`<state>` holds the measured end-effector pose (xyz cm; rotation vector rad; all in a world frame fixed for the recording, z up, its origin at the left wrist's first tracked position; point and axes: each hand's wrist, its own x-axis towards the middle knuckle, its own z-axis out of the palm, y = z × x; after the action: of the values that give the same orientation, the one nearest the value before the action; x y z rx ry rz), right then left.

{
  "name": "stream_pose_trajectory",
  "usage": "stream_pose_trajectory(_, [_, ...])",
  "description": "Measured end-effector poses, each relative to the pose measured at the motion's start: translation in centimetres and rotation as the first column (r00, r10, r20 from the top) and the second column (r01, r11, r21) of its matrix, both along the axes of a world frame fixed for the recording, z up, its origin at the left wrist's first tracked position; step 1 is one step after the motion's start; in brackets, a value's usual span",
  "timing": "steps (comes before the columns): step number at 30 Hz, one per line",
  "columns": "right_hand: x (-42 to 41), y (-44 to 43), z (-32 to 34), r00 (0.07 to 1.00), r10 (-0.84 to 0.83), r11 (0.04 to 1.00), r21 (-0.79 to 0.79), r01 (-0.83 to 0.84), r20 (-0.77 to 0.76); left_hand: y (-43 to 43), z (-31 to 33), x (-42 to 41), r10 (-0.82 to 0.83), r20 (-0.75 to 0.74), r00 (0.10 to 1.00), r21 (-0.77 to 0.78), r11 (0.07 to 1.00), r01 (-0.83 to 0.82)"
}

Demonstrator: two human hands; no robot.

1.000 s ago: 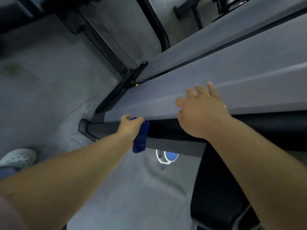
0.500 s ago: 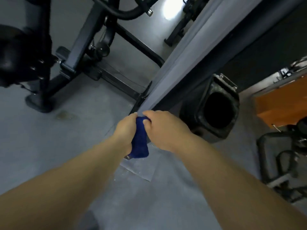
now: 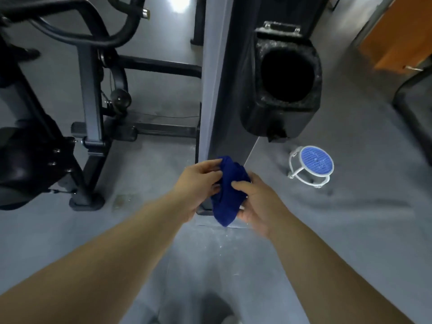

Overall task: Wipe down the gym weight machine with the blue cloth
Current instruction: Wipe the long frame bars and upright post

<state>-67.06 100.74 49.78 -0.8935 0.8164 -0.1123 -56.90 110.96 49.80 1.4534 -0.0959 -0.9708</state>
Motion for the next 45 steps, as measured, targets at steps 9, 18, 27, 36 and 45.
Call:
stream_pose_trajectory(9, [1.0, -4.5, -8.6, 0.976, -0.213, 0.965, -0.147, 0.217, 0.044, -4.1, -8.2, 3.1, -0.188, 0.534, 0.824, 0.134, 0.981, 0.138])
stream_pose_trajectory(18, [5.5, -12.8, -12.5, 0.88, -0.354, 0.867, -0.241, 0.436, 0.316, -9.8, -11.3, 7.6, -0.152, 0.963, 0.225, 0.173, 0.982, -0.079])
stream_pose_trajectory(27, [8.1, -14.7, -12.0, 0.698, -0.314, 0.796, -0.222, 0.563, 0.644, -11.7, -10.8, 10.5, 0.005, 0.996, 0.088, 0.012, 0.982, -0.189])
stream_pose_trajectory(36, [10.4, -15.7, -15.0, 0.788, -0.296, 0.561, -0.57, 0.601, 0.54, -14.0, -11.5, 10.6, -0.024, 0.983, 0.183, 0.042, 0.994, -0.099])
stream_pose_trajectory(45, [10.5, -19.1, -13.4, 0.697, -0.06, 0.495, -0.585, 0.643, 0.715, -13.9, -11.9, 11.2, -0.026, 0.985, 0.171, 0.044, 0.994, -0.102])
